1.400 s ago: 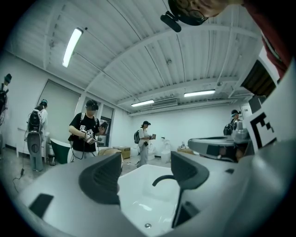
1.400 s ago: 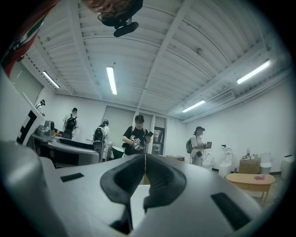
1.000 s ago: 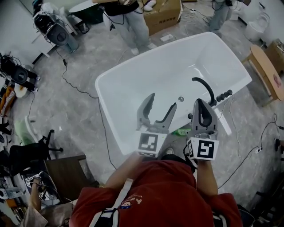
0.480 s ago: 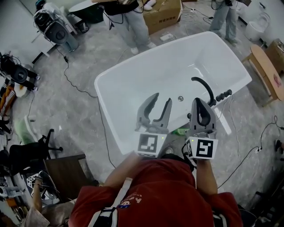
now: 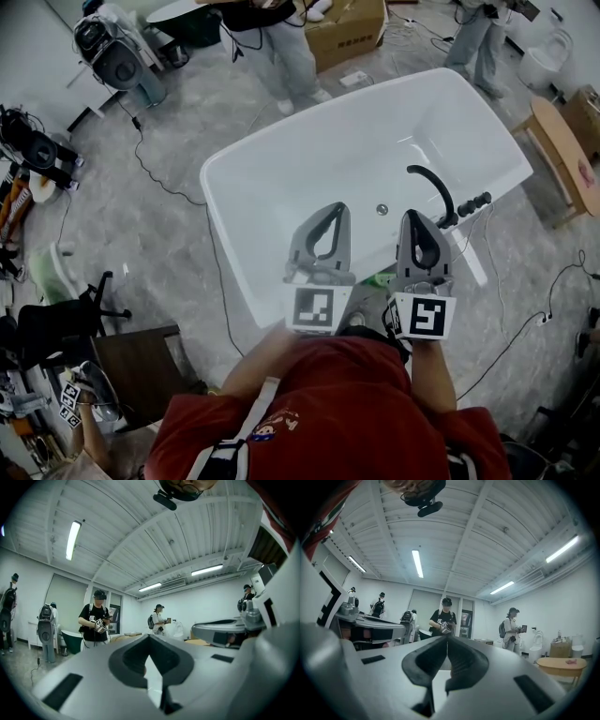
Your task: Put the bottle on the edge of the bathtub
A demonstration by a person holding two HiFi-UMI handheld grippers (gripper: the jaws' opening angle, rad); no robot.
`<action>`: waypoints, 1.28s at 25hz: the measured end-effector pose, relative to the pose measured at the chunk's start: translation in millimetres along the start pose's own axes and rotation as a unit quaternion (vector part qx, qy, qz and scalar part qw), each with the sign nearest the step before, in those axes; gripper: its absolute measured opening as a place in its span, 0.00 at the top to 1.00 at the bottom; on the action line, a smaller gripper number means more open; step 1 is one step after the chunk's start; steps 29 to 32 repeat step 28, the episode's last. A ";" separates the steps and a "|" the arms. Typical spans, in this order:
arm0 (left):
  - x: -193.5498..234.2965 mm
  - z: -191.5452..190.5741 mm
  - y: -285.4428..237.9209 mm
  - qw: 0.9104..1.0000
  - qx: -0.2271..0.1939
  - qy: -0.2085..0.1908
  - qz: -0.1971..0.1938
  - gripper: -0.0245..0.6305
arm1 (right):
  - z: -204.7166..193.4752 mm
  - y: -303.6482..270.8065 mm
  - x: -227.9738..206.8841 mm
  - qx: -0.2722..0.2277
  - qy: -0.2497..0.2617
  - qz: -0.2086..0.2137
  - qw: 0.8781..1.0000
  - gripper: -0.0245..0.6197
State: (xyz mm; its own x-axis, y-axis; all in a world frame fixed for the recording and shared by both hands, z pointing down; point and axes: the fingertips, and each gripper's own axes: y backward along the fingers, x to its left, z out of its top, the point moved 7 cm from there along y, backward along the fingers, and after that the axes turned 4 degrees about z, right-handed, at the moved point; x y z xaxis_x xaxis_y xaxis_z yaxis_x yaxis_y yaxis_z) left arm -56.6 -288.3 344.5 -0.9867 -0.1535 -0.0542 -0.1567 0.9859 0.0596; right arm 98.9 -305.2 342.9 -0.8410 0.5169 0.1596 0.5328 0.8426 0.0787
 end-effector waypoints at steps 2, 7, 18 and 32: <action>1.2 0.4 0.8 1.000 -0.002 0.002 0.002 0.94 | -0.3 -1.0 0.7 0.003 -0.004 0.000 1.000 0.94; 5.2 -1.0 2.4 1.000 0.001 -0.005 0.005 0.94 | -1.3 -5.5 4.4 0.009 -0.005 0.004 1.000 0.94; 16.7 -3.9 8.4 1.000 0.003 -0.001 0.016 0.94 | -0.4 -11.7 14.0 0.009 -0.004 0.017 1.000 0.94; 16.3 -1.1 9.6 1.000 -0.008 0.013 0.021 0.94 | -0.8 -9.2 12.0 0.007 -0.006 0.023 1.000 0.94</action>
